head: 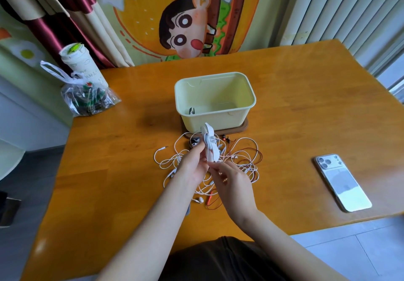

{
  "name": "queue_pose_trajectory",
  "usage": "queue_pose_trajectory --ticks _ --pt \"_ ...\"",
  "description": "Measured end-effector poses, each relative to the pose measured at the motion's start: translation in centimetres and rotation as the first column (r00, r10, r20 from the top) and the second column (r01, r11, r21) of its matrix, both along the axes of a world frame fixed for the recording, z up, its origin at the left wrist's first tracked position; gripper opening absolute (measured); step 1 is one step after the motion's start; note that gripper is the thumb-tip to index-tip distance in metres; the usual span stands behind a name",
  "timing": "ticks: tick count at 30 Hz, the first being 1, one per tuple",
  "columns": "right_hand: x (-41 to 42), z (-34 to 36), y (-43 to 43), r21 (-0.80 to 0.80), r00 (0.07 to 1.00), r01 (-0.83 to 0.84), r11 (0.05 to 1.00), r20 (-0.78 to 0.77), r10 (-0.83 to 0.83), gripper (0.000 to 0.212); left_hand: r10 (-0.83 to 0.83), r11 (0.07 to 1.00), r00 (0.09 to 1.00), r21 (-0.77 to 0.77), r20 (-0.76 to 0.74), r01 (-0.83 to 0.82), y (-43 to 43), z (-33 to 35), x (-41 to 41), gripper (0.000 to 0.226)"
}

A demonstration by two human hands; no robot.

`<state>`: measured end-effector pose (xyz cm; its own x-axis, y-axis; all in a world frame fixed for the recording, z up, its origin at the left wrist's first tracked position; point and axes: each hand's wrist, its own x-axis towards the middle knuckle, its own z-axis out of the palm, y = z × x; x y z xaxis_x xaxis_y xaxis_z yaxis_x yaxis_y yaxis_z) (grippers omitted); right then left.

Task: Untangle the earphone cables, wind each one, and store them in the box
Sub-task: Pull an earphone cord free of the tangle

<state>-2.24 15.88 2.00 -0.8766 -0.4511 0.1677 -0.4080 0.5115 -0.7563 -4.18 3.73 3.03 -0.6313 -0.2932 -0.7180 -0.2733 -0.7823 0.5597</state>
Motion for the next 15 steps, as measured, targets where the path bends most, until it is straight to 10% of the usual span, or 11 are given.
queue_pose_trajectory --ticks 15 --pt "-3.4 2.2 1.6 -0.374 0.673 0.374 0.849 0.739 0.029 0.004 -0.214 0.977 0.971 -0.033 -0.103 0.212 -0.3 0.1 2.3 0.024"
